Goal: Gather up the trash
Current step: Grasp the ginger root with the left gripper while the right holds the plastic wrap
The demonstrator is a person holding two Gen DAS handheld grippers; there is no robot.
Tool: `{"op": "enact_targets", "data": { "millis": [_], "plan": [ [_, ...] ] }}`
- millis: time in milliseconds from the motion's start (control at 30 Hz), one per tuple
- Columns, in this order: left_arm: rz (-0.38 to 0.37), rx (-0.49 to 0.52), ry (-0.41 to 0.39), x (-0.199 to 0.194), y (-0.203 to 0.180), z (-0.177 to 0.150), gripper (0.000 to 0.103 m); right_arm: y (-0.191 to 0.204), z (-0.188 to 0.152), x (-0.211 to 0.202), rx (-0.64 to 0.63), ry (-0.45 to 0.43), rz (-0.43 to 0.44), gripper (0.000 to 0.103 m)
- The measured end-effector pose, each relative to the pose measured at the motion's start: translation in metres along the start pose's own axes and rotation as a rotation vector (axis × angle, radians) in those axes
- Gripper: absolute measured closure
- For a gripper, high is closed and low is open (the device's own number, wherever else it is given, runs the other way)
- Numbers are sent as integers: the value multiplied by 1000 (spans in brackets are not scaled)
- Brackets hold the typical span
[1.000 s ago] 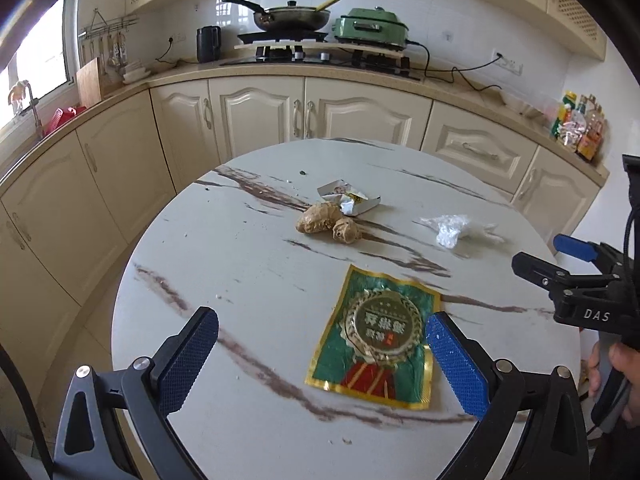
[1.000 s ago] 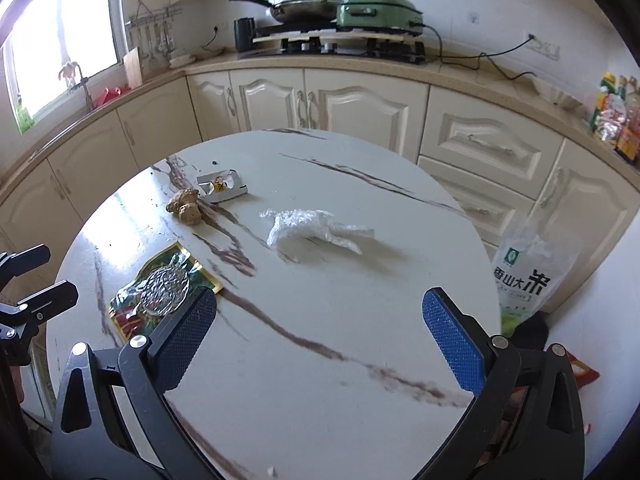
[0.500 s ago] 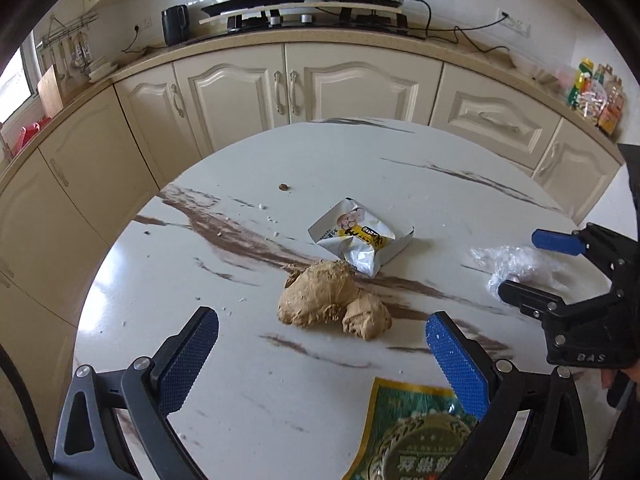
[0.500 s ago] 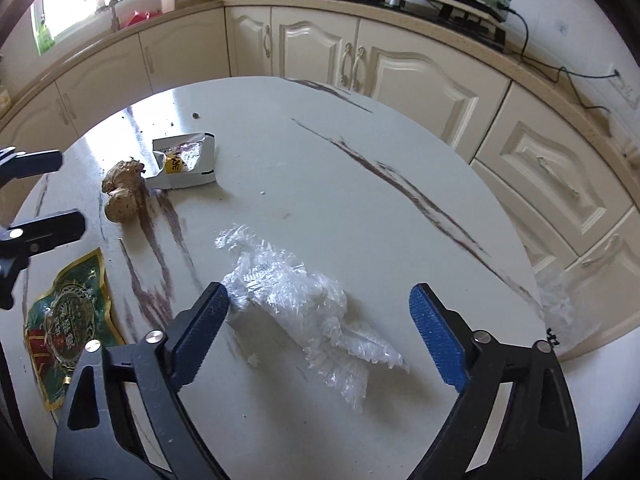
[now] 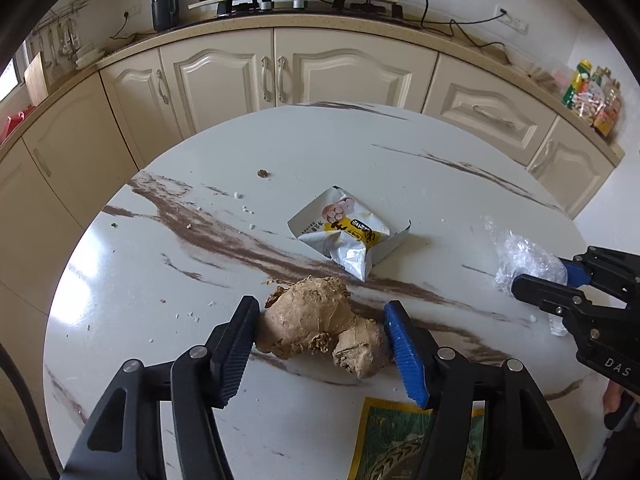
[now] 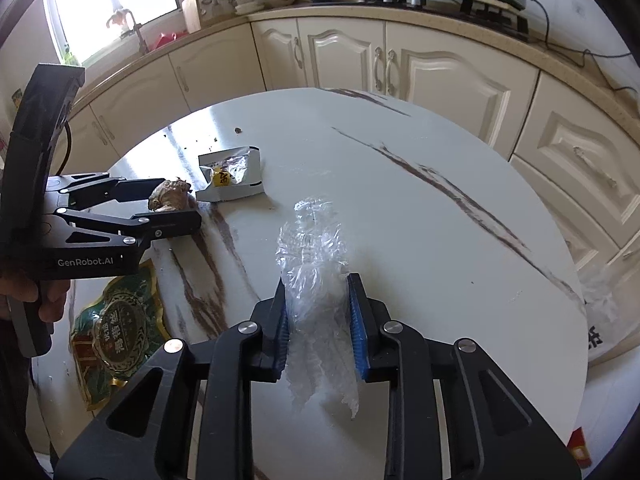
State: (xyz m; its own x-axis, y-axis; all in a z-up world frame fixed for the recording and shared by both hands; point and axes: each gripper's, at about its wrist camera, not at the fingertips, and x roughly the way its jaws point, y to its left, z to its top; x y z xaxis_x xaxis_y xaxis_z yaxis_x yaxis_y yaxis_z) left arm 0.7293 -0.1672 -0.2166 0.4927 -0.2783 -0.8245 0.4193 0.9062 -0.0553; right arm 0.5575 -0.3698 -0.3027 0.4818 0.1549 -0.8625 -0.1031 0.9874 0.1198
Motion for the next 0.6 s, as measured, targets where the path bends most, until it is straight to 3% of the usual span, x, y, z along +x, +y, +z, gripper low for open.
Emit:
{"op": "enact_targets", "data": {
  "millis": [133,300,600],
  "plan": [
    [-19,-20,-26,-20,4,-15,44,10,0,-14,8,-26,4,79],
    [-24,-20,-104,-74,6,-35,44,32,-2,-47,13,-73,14,79],
    [11,-60,-266,-194,43,-123,45,133,-13,-122,-66,-189,93,79]
  ]
}}
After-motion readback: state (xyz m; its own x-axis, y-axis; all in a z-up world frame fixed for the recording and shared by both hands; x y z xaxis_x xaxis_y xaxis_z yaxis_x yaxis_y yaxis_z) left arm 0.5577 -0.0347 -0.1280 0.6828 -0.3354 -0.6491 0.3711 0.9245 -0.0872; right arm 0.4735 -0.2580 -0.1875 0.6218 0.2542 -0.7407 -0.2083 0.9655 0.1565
